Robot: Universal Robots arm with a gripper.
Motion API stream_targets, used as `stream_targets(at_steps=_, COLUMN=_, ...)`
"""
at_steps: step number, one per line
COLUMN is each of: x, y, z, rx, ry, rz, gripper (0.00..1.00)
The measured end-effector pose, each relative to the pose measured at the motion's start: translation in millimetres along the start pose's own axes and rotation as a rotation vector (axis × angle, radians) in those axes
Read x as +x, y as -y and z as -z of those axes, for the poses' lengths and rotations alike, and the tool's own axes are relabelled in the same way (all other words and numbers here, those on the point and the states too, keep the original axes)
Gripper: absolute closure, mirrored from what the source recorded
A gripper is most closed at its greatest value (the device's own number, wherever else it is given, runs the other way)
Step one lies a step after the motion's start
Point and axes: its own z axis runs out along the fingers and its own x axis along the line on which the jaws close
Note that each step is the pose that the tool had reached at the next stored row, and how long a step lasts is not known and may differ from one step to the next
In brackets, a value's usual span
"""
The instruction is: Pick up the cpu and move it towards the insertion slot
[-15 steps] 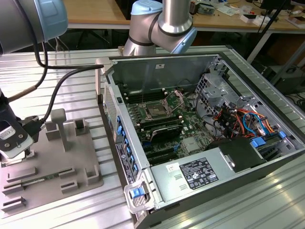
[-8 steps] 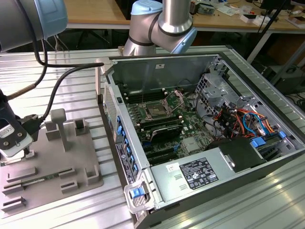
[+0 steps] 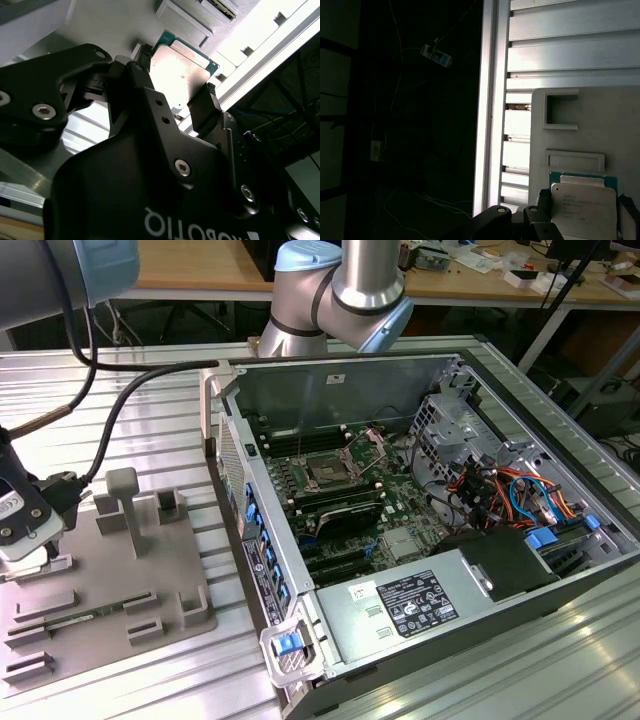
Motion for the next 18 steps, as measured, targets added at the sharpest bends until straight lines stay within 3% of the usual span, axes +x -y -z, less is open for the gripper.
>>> stream_targets(at_steps=18, x=0.0, y=-0.1, z=5.3, rx=0.0, ry=-0.0005, rz=0.0, gripper=0.45)
